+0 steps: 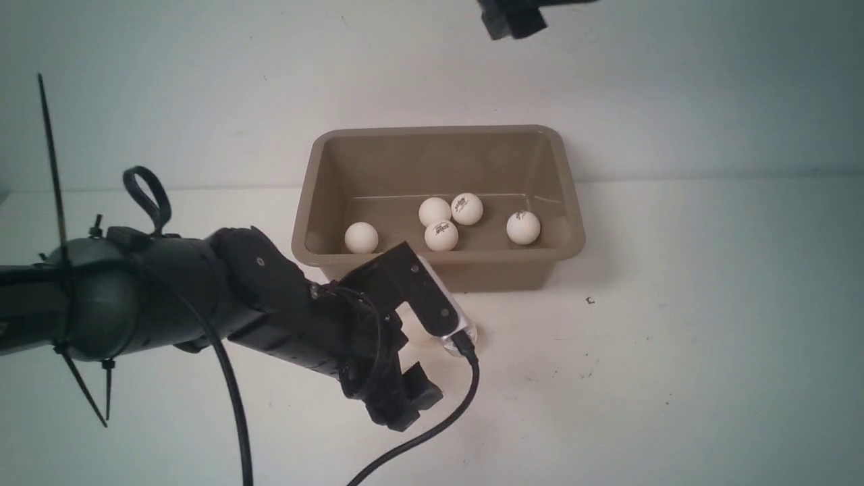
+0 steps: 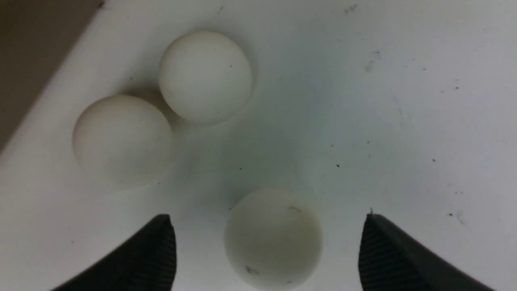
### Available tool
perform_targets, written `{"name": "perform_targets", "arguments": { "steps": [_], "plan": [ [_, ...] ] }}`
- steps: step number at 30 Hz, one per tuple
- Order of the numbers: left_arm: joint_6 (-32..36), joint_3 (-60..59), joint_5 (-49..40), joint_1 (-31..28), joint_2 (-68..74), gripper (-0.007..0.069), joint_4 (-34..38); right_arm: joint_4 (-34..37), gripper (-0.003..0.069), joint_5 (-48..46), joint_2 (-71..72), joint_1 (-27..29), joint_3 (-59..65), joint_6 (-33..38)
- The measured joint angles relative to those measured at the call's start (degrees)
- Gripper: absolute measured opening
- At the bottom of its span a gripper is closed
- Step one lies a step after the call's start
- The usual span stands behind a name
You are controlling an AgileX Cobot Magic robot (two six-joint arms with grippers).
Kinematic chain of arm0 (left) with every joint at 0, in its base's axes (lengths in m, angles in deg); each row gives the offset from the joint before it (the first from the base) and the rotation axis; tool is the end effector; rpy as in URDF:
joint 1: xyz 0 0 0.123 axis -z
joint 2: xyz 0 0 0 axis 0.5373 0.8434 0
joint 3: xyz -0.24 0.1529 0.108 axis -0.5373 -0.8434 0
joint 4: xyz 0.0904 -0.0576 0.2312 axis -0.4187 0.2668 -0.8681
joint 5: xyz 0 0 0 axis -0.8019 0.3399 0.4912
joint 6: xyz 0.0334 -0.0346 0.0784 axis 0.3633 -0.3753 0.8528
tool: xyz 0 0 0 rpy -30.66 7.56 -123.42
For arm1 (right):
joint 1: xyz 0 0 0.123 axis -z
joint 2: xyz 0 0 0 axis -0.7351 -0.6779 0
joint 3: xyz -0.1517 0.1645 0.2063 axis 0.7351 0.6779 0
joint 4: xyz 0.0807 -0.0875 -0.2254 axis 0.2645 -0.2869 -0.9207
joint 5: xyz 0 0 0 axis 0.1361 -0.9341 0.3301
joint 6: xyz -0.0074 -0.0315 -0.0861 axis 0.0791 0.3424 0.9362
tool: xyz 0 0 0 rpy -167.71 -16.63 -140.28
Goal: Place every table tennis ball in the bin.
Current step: Use the left arm to clamp the table tennis ball closest to it
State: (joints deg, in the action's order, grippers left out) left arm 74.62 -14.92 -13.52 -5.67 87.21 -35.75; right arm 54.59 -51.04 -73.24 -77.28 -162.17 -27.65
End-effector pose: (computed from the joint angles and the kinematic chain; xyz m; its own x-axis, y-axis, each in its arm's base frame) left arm 0.2988 -0.1772 0.1848 -0.4335 0.6821 -0.5889 0.8250 0.5633 0.0452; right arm 0.3668 0.2058 0.4420 -0.5853 -0.4951 -0.6421 -0.5542 0.8223 -0.1289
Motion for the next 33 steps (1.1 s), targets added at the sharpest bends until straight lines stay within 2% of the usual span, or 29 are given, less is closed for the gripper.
{"name": "perform_targets", "arguments": {
  "steps": [9, 13, 19, 24, 28, 33],
  "plan": [
    [-0.13, 0.05, 1.84, 0.00, 3.08, 0.0540, -0.10, 0.44, 0.0568, -0.11, 0.00, 0.00, 0.16, 0.07],
    [-0.13, 0.18, 2.26, 0.06, 5.24, 0.0489, -0.10, 0.44, 0.0568, -0.11, 0.00, 0.00, 0.16, 0.25],
    [-0.13, 2.09, 2.75, 0.06, 7.31, 0.0351, 2.48, 0.38, 0.0568, -0.11, 0.00, 0.00, 0.16, 0.25],
    [-0.43, 2.46, 0.45, 0.06, 6.03, 0.0352, 3.05, -0.74, 0.0568, -0.85, 0.00, 0.00, 0.16, 0.25],
    [-5.36, 2.46, -2.79, 0.06, -1.40, 0.0352, -0.57, -2.40, 0.0568, -1.52, 0.00, 0.00, 0.16, 0.25],
    [-12.63, 5.71, 0.34, -0.57, -10.29, 0.0352, -6.91, -1.50, 0.0567, -1.53, 0.41, 0.00, 1.51, 0.25]
  ]
}}
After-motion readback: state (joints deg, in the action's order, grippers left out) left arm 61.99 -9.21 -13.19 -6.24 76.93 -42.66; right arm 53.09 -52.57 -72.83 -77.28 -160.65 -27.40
